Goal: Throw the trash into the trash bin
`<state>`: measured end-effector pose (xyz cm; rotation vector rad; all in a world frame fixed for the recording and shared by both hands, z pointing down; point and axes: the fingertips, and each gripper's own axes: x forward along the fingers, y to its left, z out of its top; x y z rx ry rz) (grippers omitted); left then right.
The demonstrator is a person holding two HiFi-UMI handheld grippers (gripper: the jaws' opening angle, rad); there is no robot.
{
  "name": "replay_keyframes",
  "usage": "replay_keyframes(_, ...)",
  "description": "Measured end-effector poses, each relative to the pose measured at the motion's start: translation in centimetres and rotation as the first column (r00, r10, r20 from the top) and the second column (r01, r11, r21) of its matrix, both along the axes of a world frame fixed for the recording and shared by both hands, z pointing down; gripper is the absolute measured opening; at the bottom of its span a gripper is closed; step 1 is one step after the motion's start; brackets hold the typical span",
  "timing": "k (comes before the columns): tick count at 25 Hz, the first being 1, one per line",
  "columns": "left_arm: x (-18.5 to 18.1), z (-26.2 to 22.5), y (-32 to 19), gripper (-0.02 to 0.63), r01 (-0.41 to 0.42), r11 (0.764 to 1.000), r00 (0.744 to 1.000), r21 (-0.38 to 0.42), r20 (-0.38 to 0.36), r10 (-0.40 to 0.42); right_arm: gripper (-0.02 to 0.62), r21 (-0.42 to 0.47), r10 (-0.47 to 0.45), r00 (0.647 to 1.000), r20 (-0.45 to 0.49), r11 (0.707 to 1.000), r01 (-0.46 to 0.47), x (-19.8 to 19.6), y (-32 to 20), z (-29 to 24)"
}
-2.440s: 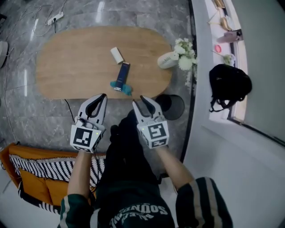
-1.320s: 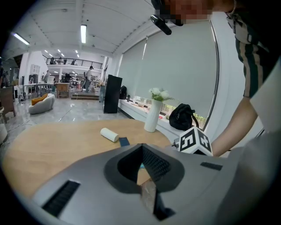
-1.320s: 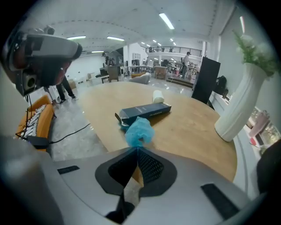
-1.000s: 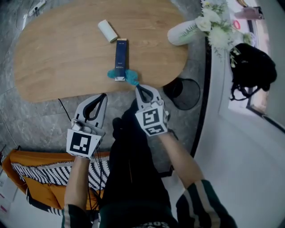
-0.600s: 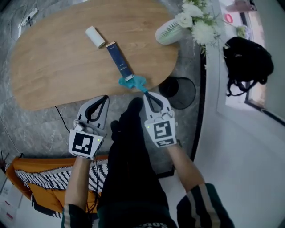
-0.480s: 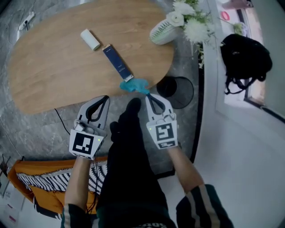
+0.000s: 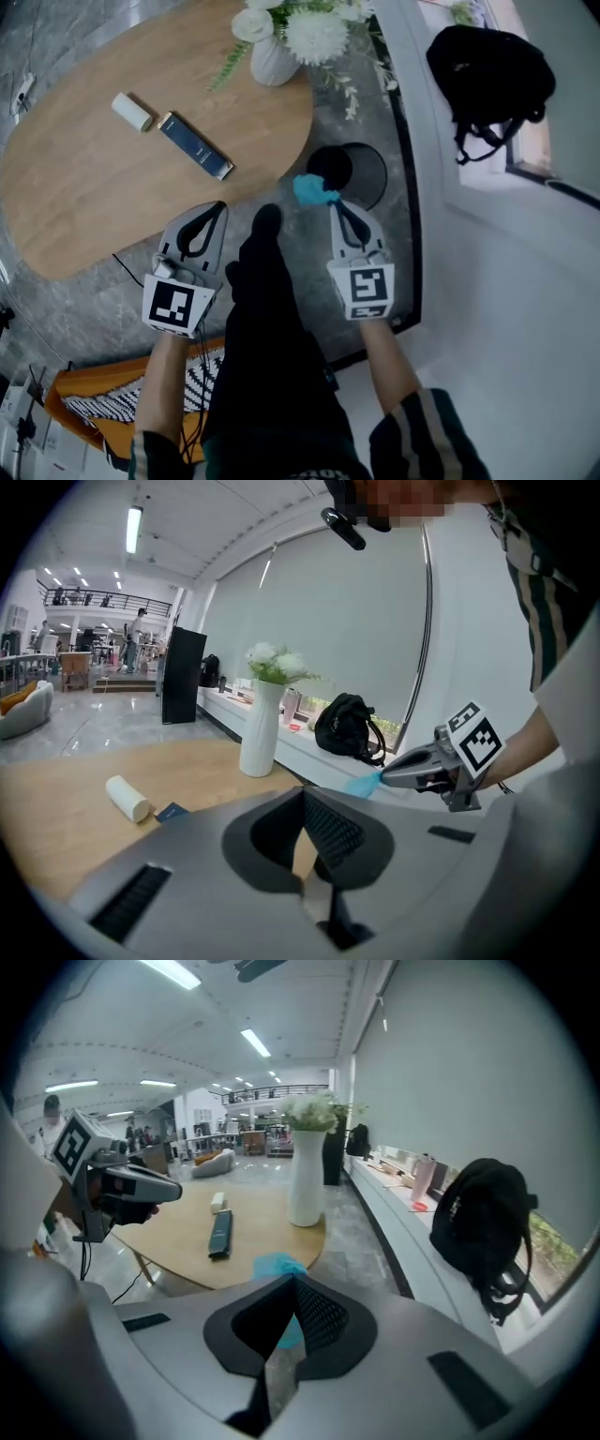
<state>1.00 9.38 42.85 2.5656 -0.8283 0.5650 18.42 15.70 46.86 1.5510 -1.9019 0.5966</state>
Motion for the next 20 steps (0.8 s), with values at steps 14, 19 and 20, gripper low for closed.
replay_keyframes(14,7.2,2.2,1.2,0.000,-0.131,0.991,0.991,-0.037,0.009,0.131,0.003,-0.129,0.381,0.915,-0.131,0.909,-0.397,16.2,4.0,11.6)
replay_keyframes(19,7.4,3.6,1.0,0.000,-0.141,0.988,0.989,-0.067,0.030,0.143,0.003,-0.271,0.389,0.907,-0.161,0.866,-0.420,16.4,4.6,17.7)
replay_keyframes(20,7.5,3.8,1.0,0.000,-0.151,0.986,0.988,-0.068,0.034,0.154,0.003,-0.300,0.397,0.905,-0.156,0.854,-0.426,16.4,4.7,18.8)
